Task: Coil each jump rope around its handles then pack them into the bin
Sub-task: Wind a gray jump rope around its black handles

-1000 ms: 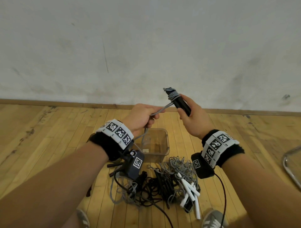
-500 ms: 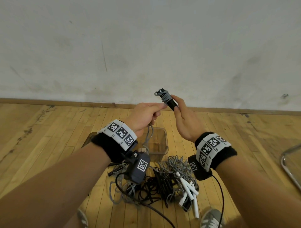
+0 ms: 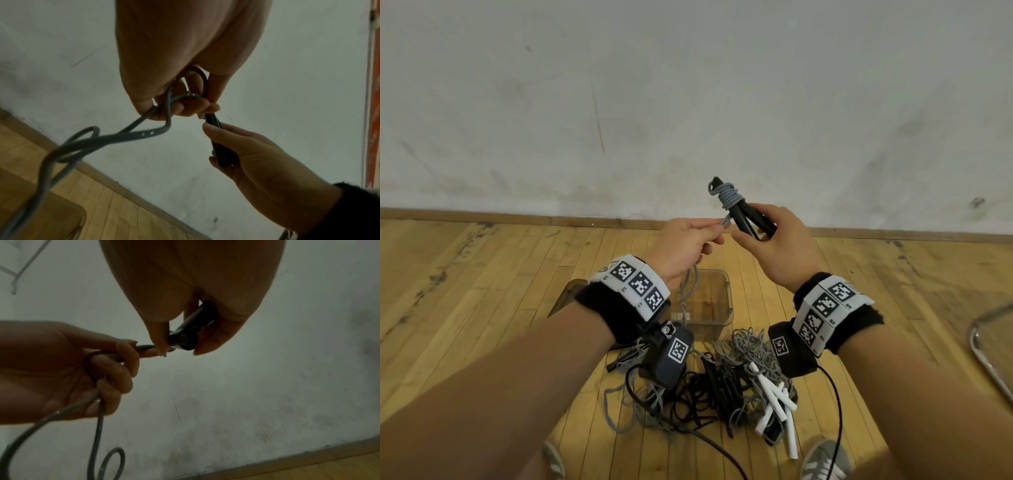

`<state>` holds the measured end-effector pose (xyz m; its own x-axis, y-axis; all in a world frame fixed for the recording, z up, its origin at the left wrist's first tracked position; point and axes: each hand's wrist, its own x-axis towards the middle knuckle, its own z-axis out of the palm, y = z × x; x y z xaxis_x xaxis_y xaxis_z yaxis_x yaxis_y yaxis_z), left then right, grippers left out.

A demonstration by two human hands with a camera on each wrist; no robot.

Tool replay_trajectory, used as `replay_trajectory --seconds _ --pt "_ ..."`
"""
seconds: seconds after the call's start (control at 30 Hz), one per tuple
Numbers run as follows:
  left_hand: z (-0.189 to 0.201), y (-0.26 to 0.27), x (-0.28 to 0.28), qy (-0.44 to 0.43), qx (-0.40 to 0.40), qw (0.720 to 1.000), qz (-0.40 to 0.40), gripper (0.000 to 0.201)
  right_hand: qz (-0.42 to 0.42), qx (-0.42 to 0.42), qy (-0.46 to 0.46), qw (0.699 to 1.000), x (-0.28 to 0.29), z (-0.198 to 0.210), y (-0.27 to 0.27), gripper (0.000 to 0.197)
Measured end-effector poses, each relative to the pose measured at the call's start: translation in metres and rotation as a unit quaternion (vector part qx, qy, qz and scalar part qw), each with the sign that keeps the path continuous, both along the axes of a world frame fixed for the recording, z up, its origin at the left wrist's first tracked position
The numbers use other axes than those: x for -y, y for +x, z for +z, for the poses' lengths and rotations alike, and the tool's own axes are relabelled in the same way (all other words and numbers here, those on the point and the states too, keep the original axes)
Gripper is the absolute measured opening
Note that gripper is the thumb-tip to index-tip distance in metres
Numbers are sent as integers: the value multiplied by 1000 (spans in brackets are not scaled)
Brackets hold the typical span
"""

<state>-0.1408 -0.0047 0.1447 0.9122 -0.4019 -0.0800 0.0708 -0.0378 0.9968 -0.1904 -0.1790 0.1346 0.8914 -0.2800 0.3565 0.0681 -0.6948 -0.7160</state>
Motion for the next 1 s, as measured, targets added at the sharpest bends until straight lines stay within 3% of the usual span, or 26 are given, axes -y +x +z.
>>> replay_trajectory --seconds 0.17,0.47,0.6,0.7,0.77,0.83,0.9,1.0 --pt "6 -3 1 0 22 999 29 27 -8 -15 0 1000 -7 7 -7 41" --pt "14 -13 1 10 31 997 75 42 -22 22 -182 983 -22 6 -11 43" --pt "10 -10 1 22 39 992 116 29 5 40 -209 977 -28 -3 -9 41" --pt "9 -7 -3 22 34 992 123 38 68 30 -119 990 -24 -8 -6 32" --pt "8 -5 -5 7 29 993 113 44 120 -4 39 992 -24 -7 -6 26" --pt "8 -3 -5 -9 17 994 104 40 155 -46 182 970 -25 -2 -6 24" --pt "9 -3 -4 -18 9 995 95 35 159 -55 185 968 -23 1 -6 24" --pt "8 -1 -1 3 3 996 90 22 155 -34 90 983 -17 0 -1 30"
